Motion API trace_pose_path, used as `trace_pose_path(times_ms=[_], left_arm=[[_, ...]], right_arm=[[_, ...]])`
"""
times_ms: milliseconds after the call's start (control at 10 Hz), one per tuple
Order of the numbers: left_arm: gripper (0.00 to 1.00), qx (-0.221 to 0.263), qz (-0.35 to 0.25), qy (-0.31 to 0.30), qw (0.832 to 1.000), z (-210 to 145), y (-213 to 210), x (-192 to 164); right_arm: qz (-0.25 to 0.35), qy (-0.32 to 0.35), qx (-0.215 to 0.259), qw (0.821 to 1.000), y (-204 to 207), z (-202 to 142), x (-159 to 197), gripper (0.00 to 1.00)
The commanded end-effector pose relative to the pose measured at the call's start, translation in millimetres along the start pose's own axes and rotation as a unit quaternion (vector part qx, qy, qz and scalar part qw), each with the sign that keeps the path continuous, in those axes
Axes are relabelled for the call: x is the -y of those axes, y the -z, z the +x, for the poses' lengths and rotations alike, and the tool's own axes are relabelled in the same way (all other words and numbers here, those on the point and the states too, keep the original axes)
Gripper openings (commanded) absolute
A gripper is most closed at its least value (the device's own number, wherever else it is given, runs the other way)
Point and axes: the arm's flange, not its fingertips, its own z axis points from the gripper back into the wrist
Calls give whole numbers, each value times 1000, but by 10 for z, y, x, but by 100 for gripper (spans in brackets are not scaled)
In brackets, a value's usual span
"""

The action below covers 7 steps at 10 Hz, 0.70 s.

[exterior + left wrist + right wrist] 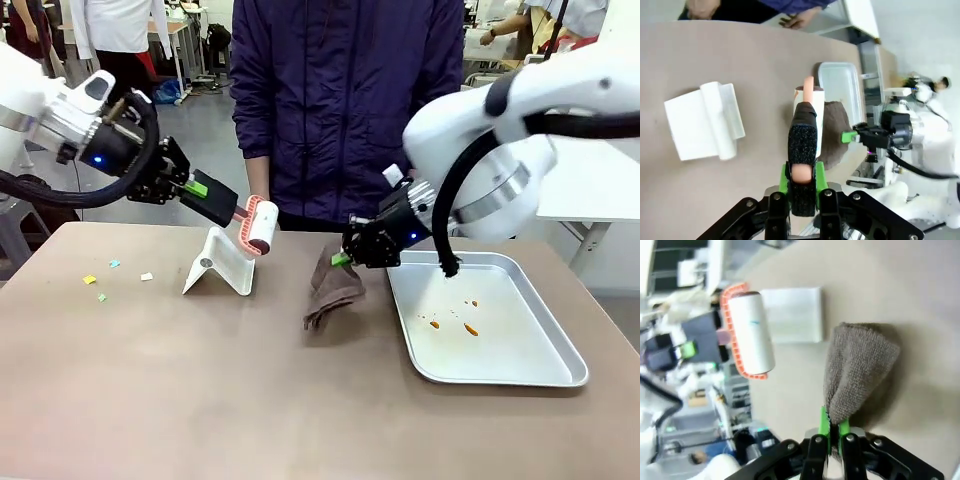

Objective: Clean the surface of the table.
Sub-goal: Hold the Lint Roller with your left hand and the towel with your right hand.

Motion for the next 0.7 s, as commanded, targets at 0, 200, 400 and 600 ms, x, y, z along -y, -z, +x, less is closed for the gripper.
trace_pose_path(times_ms=[0, 200, 400, 600], left_arm=[[0, -37, -73, 13, 997, -196, -423, -270], [0, -44, -116, -27, 992, -439, -918, -743], [0, -33, -189, -32, 981, -817, -1329, -1177], [0, -8, -216, -50, 975, -1185, -1696, -1606]], right_arm=[[101, -24, -39, 994, -250, -294, 480, 0], [192, -24, -48, 980, -674, -472, 883, 0], [260, 14, -27, 965, -1110, -578, 1371, 0], [318, 43, 21, 947, -1660, -758, 1880, 0]])
